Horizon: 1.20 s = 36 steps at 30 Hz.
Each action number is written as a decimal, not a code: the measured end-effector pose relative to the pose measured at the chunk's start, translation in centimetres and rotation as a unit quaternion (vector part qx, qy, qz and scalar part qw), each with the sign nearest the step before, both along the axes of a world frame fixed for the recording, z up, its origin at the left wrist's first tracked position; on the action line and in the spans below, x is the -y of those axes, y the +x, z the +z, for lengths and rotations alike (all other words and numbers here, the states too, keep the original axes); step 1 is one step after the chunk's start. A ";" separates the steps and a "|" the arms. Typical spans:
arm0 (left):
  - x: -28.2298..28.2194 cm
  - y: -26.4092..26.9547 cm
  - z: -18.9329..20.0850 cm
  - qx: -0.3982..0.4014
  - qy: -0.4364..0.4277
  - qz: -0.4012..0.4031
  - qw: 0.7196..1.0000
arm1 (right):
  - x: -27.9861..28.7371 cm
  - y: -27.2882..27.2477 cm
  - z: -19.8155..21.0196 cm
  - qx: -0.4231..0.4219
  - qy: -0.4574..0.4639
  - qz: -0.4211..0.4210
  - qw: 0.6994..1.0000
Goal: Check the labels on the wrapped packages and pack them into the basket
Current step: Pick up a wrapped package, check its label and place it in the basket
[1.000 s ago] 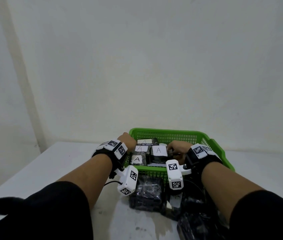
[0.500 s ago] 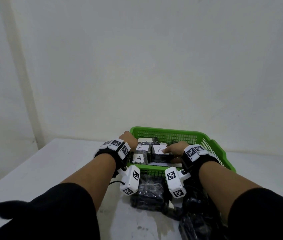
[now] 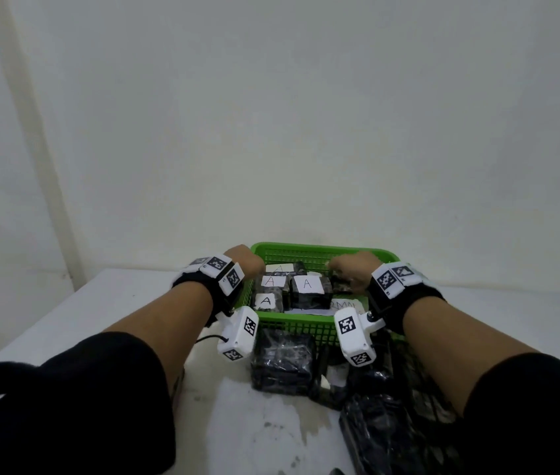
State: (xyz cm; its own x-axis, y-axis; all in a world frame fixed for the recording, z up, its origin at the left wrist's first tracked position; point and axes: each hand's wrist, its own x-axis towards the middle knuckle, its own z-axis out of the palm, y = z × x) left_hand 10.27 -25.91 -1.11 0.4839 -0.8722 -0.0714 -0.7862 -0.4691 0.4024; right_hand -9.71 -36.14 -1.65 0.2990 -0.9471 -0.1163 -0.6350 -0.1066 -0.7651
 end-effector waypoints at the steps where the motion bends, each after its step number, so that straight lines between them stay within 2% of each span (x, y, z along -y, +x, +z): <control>1: -0.4 -0.3 0.5 0.002 -0.024 0.013 1.000 | -0.4 -0.6 0.7 -0.001 -0.031 0.004 1.000; 3: -0.7 -0.6 1.2 0.022 -0.049 0.014 0.998 | -1.2 -2.0 1.9 -0.003 -0.058 -0.016 0.998; 5: -1.5 -1.5 2.4 0.016 -0.045 0.007 0.999 | -2.3 -3.5 3.3 -0.022 -0.073 0.009 0.997; 10: -4.2 -5.4 3.1 0.065 -0.081 -0.093 0.990 | -5.4 -7.9 4.6 -0.055 -0.121 0.057 0.990; 14: -6.9 -10.1 2.8 0.059 -0.101 -0.164 0.979 | -8.4 -12.0 4.7 -0.070 -0.140 0.075 0.985; 18: -9.1 -14.3 1.7 0.083 -0.095 -0.223 0.967 | -11.3 -15.6 4.1 -0.121 -0.157 0.096 0.976; 22: -10.5 -17.5 0.7 0.070 -0.090 -0.255 0.960 | -13.6 -18.1 2.9 -0.145 -0.158 0.120 0.969; 30: -11.0 -23.0 -2.1 0.060 -0.066 -0.298 0.951 | -14.5 -19.4 0.3 -0.230 -0.118 0.178 0.949; 33: -10.4 -24.6 -2.8 0.124 -0.067 -0.293 0.946 | -14.4 -19.5 -0.1 -0.286 -0.114 0.194 0.931; 36: -9.2 -25.9 -3.1 0.229 -0.012 -0.293 0.928 | -13.9 -19.4 -0.5 -0.308 -0.116 0.192 0.925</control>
